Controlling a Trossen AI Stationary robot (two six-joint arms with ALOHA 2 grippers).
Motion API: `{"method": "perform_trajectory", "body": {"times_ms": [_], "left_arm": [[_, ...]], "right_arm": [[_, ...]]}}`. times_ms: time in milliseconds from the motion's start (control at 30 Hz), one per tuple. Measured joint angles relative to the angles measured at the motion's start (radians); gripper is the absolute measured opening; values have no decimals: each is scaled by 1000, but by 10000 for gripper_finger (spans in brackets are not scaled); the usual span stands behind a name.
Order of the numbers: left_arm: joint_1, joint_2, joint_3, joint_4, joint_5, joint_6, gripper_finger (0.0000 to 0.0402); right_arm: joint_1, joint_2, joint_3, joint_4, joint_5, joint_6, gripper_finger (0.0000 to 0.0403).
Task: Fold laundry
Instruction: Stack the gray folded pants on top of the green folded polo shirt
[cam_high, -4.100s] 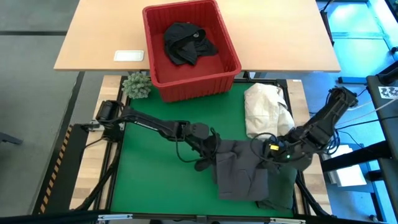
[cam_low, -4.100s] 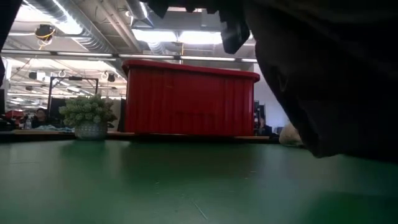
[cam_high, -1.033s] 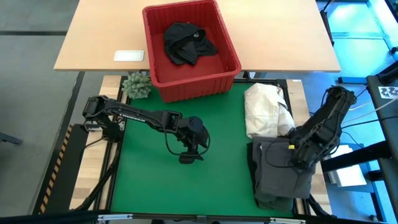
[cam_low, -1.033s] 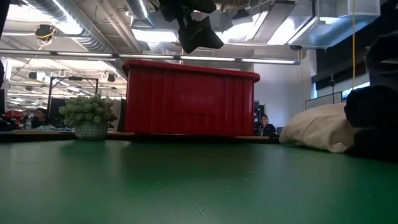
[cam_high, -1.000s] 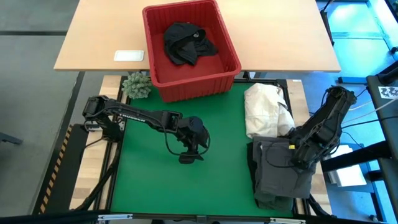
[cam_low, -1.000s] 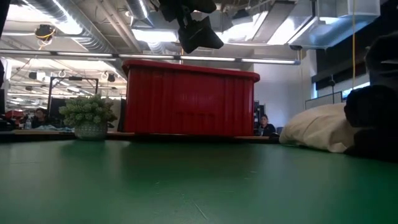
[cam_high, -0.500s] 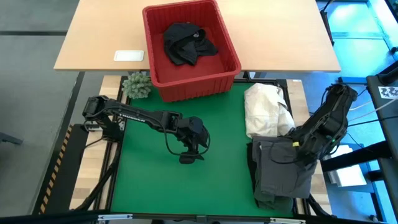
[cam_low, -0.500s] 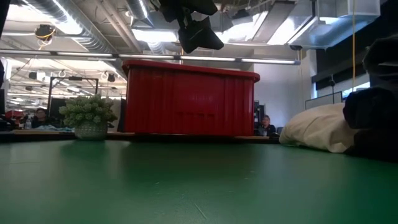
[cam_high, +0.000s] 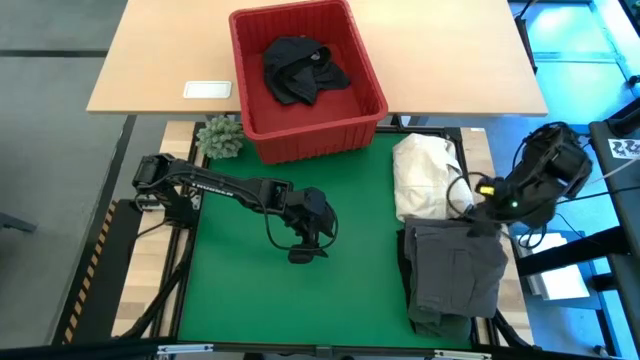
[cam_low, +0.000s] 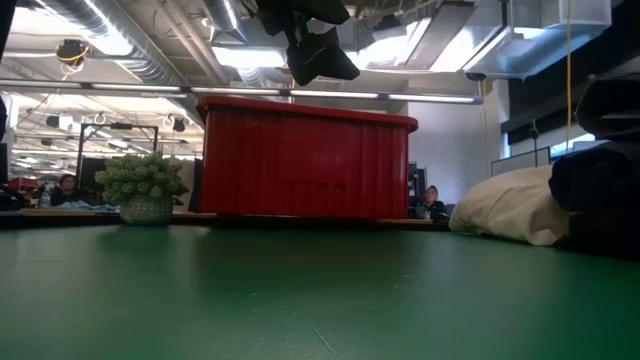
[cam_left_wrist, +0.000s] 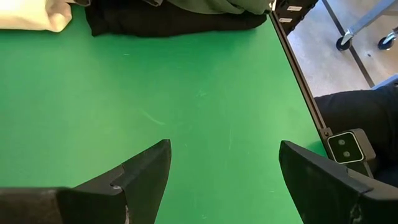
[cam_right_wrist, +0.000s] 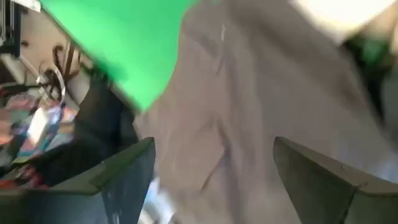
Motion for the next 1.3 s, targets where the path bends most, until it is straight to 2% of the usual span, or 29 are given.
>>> {"method": "perform_trajectory", "body": {"times_ms": [100, 233, 300, 500, 567, 633, 767, 867, 1000, 1133, 1300], "left_arm": [[0, 0, 0, 0, -4, 0, 290], [0, 0, 0, 0, -10, 0, 290], [0, 0, 0, 0, -11, 1, 290], [0, 0, 0, 0, -51, 8, 290], [0, 0, 0, 0, -52, 5, 290], [0, 0, 0, 0, -53, 0, 290], [-8, 0, 0, 0, -54, -8, 290], [-14, 0, 0, 0, -62, -8, 290], [-20, 0, 0, 1, -81, -8, 290], [-19, 0, 0, 0, -82, -8, 290], [-20, 0, 0, 1, -70, 1, 290]], "right_arm": [[0, 3, -68, 16, 1, -86, 319], [0, 15, -234, 154, -126, -162, 272], [0, 23, -334, 253, -168, -178, 232], [1, 52, -605, 630, -175, -180, 80], [1, 74, -660, 691, -183, -171, 34], [1, 99, -691, 687, -208, -139, 14], [-1, 135, -723, 633, -262, -68, 46], [-1, 143, -724, 627, -260, -70, 77], [-1, 135, -715, 663, -279, -132, 93], [0, 113, -630, 642, -281, -144, 96], [0, 75, -480, 582, -215, -158, 96]]}}
